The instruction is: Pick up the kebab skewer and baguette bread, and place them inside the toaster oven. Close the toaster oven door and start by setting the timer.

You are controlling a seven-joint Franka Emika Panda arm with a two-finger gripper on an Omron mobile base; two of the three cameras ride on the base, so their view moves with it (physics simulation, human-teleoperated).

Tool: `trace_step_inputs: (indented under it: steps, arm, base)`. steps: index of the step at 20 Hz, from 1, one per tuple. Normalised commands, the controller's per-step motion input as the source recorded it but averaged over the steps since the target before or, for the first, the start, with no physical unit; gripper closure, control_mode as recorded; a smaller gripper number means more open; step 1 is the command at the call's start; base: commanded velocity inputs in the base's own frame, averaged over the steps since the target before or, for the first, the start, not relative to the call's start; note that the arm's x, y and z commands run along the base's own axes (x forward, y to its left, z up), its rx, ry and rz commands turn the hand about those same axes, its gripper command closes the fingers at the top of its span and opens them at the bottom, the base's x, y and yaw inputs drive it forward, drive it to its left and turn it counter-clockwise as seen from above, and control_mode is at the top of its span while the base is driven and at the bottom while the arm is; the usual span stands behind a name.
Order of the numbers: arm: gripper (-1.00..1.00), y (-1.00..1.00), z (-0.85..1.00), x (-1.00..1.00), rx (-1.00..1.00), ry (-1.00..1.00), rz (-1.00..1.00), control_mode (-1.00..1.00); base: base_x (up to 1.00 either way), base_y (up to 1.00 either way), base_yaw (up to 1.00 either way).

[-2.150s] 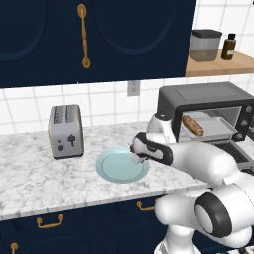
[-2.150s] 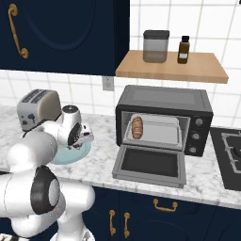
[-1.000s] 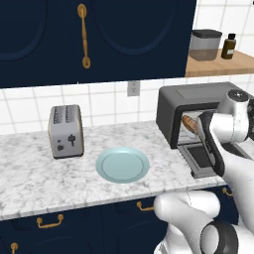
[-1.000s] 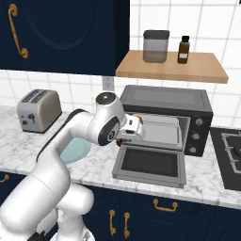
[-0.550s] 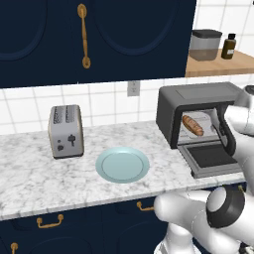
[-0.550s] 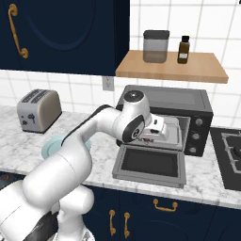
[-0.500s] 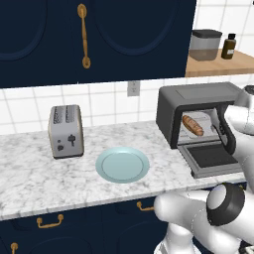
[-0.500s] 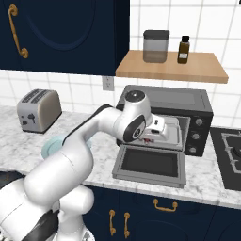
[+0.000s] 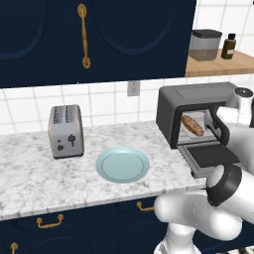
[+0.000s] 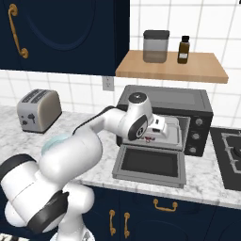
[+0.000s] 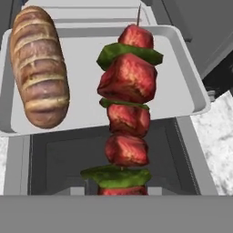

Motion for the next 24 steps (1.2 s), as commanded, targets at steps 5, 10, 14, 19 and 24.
trace_step_inputs:
  steps: [5, 10, 14, 19, 24]
  arm:
    - [1.0, -0.02, -0.17, 0.58, 0.0, 0.0, 0.0, -1.0]
    - [1.0, -0.1, -0.25, 0.33, 0.0, 0.0, 0.0, -1.0]
    - [1.0, -0.11, -0.24, 0.4, 0.0, 0.0, 0.0, -1.0]
    - [1.0, -0.05, -0.24, 0.26, 0.0, 0.0, 0.0, -1.0]
    - [1.0, -0.09, -0.15, 0.22, 0.0, 0.0, 0.0, -1.0]
  base:
    - [0.0, 0.0, 0.0]
    - [0.0, 0.0, 0.0]
    - [0.0, 0.0, 0.0]
    - [0.0, 0.0, 0.0]
    - [0.0, 0.0, 0.0]
